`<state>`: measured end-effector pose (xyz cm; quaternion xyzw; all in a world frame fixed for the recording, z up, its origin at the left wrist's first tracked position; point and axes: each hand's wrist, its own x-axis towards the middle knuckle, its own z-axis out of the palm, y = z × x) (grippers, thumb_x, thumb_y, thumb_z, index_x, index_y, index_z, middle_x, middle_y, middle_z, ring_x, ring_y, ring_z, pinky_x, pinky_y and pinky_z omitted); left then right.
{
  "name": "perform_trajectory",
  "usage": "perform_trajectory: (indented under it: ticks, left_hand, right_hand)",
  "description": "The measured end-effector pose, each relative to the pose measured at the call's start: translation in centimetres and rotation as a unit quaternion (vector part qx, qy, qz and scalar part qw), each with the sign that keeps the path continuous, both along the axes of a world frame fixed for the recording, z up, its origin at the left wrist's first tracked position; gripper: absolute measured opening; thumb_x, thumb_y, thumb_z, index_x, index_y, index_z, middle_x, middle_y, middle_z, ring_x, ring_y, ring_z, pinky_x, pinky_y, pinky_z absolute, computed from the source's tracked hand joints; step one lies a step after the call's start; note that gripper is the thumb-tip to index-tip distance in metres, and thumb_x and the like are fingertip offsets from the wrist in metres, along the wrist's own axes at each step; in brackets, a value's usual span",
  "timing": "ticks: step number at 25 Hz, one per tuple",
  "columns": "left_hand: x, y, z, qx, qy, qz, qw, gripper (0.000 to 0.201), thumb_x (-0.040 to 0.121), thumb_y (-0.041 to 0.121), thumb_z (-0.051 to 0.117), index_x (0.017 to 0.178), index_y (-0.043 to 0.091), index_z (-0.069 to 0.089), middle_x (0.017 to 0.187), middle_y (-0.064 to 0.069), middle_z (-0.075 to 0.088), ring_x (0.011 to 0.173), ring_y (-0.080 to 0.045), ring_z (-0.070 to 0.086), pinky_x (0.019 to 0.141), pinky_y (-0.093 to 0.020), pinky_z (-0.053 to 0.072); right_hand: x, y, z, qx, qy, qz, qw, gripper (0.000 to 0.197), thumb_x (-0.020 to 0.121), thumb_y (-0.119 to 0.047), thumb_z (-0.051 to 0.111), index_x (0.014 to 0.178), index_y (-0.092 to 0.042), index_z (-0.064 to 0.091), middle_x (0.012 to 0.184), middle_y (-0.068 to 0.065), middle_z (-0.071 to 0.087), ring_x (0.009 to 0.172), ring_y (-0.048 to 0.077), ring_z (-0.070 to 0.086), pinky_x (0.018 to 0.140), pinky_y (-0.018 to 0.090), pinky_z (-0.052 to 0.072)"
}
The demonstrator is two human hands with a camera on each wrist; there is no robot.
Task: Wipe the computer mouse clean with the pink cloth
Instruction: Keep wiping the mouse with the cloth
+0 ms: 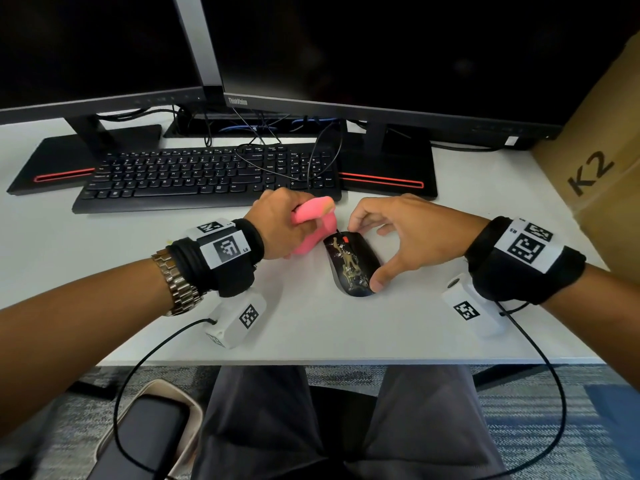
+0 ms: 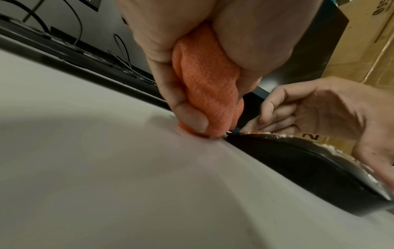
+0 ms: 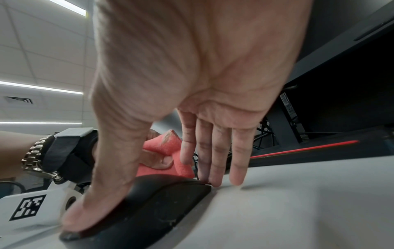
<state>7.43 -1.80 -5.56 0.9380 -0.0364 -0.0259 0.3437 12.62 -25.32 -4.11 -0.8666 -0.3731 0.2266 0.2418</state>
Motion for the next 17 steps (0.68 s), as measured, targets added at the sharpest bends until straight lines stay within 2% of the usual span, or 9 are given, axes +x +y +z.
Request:
perform_trajectory:
  ticks: [2,4,8,10,12,15,17]
  left_hand:
    - [0.1,-0.2,0.1,0.015,0.007,-0.002,1.000,0.014,0.090,0.018,0.059,0.095,0.028,0.068,0.080,-0.009,0.071,0.061,-0.026,0.071,0.047,-0.030,0.058]
    - [0.0,-0.5,0.4,0.040,0.013,-0.016,0.999,0.008,0.089,0.020,0.062,0.088,0.028,0.064,0.076,-0.005,0.069,0.060,-0.021,0.069,0.045,-0.021,0.051]
    - [0.0,-1.0,1.0,0.027,0.037,-0.039,0.998,0.018,0.086,0.018,0.066,0.074,0.030,0.061,0.070,0.000,0.066,0.041,-0.011,0.063,0.039,-0.022,0.050]
    - [0.1,-0.9,1.0,0.040,0.045,-0.044,0.997,0.017,0.083,0.013,0.067,0.076,0.028,0.064,0.071,0.002,0.066,0.041,-0.006,0.061,0.040,-0.020,0.049]
    - [0.2,-0.8,1.0,0.057,0.041,-0.051,0.996,0.012,0.081,0.012,0.067,0.083,0.024,0.068,0.069,0.008,0.064,0.049,-0.002,0.059,0.041,-0.014,0.046]
    - [0.2,-0.5,0.7,0.067,0.031,-0.062,0.995,0.008,0.080,0.014,0.068,0.078,0.022,0.070,0.065,0.007,0.065,0.057,-0.011,0.060,0.045,-0.010,0.042]
    - [0.0,-0.4,0.6,0.067,0.031,-0.076,0.994,0.007,0.080,0.022,0.067,0.080,0.017,0.073,0.071,0.000,0.070,0.064,-0.018,0.064,0.052,-0.019,0.048]
  right_hand:
    - [0.0,0.0,-0.1,0.001,0.002,-0.001,1.000,0.080,0.053,-0.040,0.101,0.121,-0.030,0.058,0.125,-0.015,0.066,0.123,0.002,0.061,0.111,0.040,0.050]
    - [0.1,0.0,-0.1,0.001,0.003,-0.002,1.000,0.081,0.053,-0.040,0.101,0.121,-0.029,0.058,0.125,-0.014,0.067,0.123,0.003,0.061,0.111,0.040,0.049]
    - [0.0,-0.1,-0.2,0.000,0.003,-0.004,1.000,0.081,0.053,-0.041,0.101,0.122,-0.028,0.059,0.126,-0.014,0.066,0.123,0.003,0.061,0.111,0.040,0.050]
    - [0.0,-0.1,-0.1,-0.002,0.004,-0.004,1.000,0.080,0.054,-0.040,0.100,0.122,-0.028,0.059,0.127,-0.013,0.066,0.124,0.004,0.061,0.112,0.039,0.049]
    - [0.0,0.0,-0.1,-0.005,0.003,-0.004,1.000,0.081,0.053,-0.040,0.100,0.122,-0.027,0.060,0.129,-0.012,0.066,0.125,0.005,0.061,0.112,0.040,0.049]
    - [0.0,0.0,-0.1,-0.008,0.002,-0.004,1.000,0.082,0.053,-0.040,0.101,0.122,-0.026,0.060,0.129,-0.011,0.066,0.124,0.006,0.061,0.112,0.039,0.049]
    - [0.0,0.0,-0.1,-0.009,0.004,-0.001,1.000,0.082,0.052,-0.041,0.101,0.122,-0.026,0.060,0.128,-0.011,0.067,0.123,0.006,0.062,0.112,0.037,0.050]
